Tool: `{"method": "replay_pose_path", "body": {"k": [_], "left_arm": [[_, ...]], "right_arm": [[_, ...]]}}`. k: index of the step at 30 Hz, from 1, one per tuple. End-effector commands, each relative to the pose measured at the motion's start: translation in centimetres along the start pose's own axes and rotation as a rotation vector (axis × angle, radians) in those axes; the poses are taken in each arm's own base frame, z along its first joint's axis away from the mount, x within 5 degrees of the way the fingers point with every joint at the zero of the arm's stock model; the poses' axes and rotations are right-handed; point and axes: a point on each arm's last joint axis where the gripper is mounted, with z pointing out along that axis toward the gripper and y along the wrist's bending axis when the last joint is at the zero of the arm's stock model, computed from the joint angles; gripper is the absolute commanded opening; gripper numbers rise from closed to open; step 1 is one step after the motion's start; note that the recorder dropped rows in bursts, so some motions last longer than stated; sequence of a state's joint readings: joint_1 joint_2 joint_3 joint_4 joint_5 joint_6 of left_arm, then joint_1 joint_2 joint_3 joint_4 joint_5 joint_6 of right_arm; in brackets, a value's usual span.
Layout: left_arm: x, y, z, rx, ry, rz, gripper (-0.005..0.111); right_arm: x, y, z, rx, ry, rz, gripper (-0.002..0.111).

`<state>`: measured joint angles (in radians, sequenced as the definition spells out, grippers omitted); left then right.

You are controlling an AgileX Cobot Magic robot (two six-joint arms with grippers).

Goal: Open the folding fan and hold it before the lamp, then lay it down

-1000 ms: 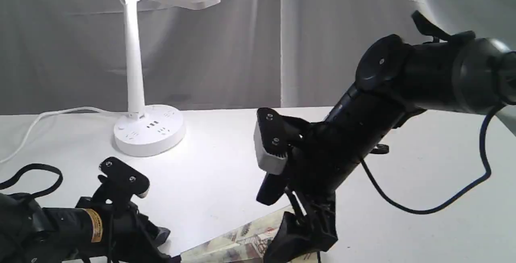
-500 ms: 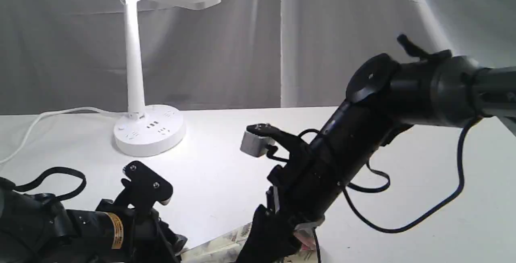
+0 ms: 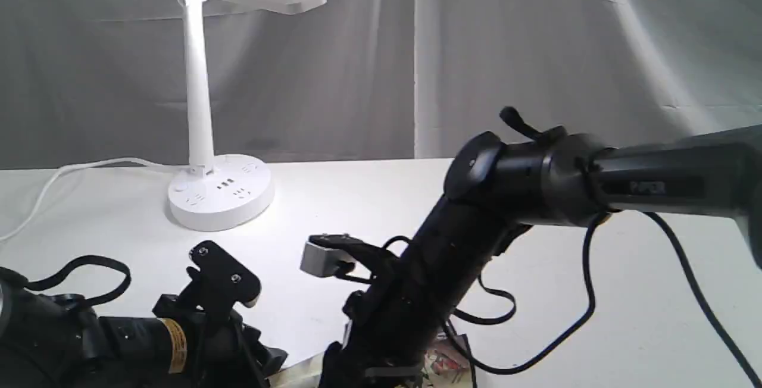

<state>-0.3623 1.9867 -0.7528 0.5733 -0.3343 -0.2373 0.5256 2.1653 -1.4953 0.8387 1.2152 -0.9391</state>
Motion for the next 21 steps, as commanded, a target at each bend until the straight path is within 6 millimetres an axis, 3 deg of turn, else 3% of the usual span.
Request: {"method": "replay_pose_path", "body": {"k": [1,4,10,17,21], "left_arm": [[0.1,0.1,0.5,-0.012,0.058,0.053,0.040],[-0.8,0.9,0.6,-0.057,0.099,0.023,0.038],[-2.1,2.5,0.5,-0.146,0.231,-0.043,0.034],[-2.4,3.0,0.4,-0.182,0.288,-0.102,0.034],[-2.3,3.0,0.3,-0.185,0.299,-0.102,0.034]], "right_arm": [[-1.4,2.1,1.1,-0.019,0.009,-0.060,0.043],[-1.5,3.2,2.2,-0.020,0.047,-0.095,0.043],[0.3,3.4,4.6,0.136,0.343,-0.263,0.042],[1.4,0.5,5.9,0.215,0.426,-0.050,0.019],[1.8,-1.3,5.0,0.353,0.487,0.038,0.008]]}}
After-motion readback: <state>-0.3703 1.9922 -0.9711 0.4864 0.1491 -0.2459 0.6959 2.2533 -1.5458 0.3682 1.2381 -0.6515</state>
